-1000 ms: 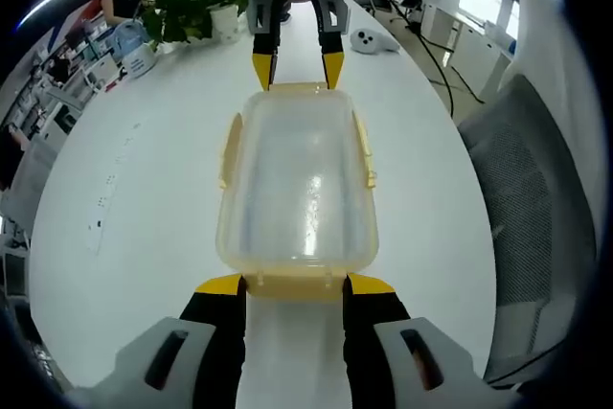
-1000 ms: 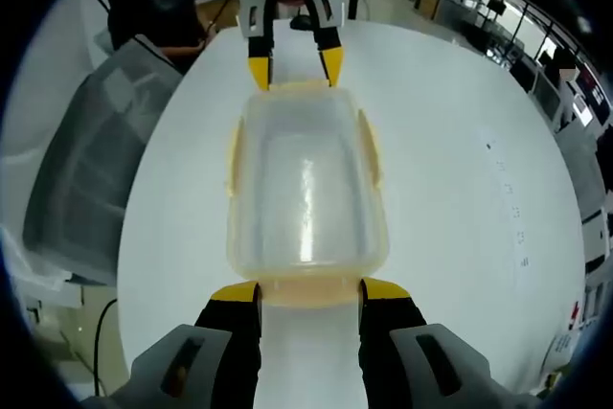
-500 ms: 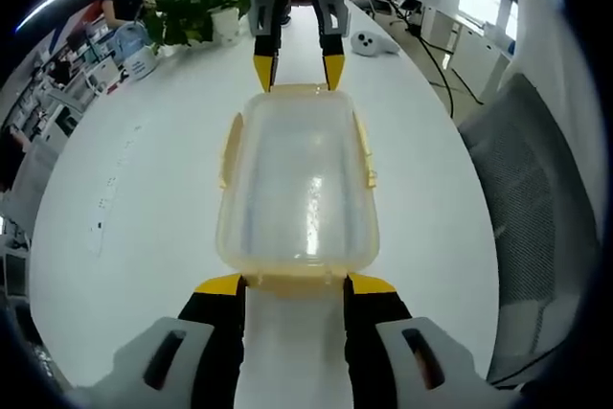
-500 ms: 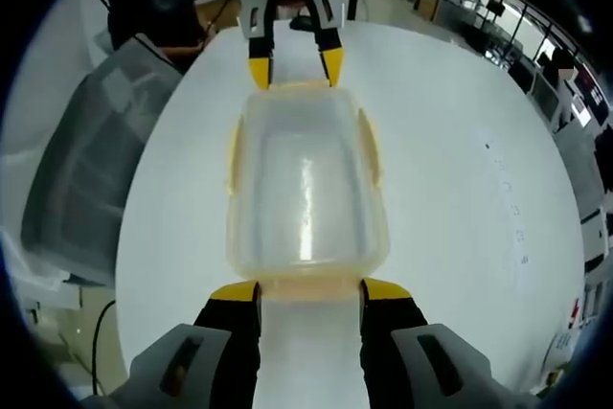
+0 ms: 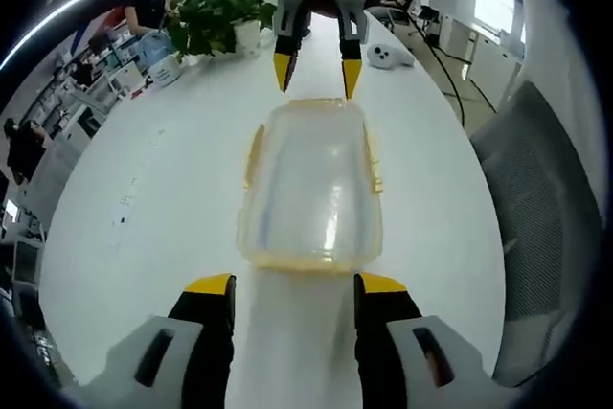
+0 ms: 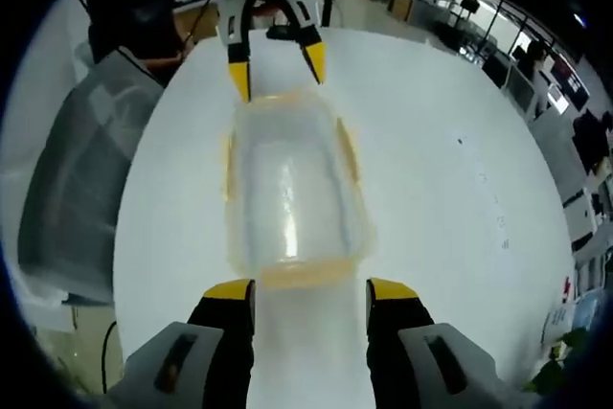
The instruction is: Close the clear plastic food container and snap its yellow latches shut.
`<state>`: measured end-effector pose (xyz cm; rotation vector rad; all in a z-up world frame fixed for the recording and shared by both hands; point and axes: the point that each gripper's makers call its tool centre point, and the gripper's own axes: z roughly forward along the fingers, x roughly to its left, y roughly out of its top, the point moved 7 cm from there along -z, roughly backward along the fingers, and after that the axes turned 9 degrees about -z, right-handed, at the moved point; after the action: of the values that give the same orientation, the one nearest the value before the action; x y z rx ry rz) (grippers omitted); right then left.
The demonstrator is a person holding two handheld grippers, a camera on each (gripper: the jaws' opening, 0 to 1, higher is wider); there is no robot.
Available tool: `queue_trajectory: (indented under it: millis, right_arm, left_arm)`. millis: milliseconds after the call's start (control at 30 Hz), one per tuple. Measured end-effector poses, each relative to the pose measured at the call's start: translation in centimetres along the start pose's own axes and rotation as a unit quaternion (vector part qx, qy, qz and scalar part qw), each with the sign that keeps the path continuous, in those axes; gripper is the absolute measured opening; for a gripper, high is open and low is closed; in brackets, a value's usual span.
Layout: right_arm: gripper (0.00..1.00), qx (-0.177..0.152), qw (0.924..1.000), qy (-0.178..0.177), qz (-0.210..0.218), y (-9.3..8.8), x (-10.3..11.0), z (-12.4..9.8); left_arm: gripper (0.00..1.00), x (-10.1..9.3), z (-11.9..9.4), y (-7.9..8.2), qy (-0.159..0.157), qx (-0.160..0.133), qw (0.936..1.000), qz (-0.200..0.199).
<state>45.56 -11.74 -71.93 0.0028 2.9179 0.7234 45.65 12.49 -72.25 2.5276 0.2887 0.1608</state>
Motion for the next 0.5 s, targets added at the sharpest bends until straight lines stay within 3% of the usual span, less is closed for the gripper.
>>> queue_trajectory:
  millis: [100,233,400,500]
  right_arm:
    - [0.47,-0.001,0.9999,-0.002,0.011,0.0,0.2,0.1]
    - [0.47,-0.013,0.9984,-0.014,0.052,0.3,0.1,0.3]
    - [0.48,-0.031,0.9934,-0.03,0.106,1.3,-0.1,0.3]
    - [0.48,-0.038,0.9892,-0.043,0.135,1.7,-0.4,0.3]
  left_arm:
    - [0.51,0.2,-0.4,0.5,0.015,0.0,0.9999,0.005]
    - [0.51,0.6,-1.0,1.2,0.038,-0.018,0.9982,-0.042]
    - [0.51,0.1,-0.8,1.3,0.056,-0.01,0.9963,-0.065]
    - [0.5,-0.1,-0.8,1.4,0.074,-0.016,0.9923,-0.098]
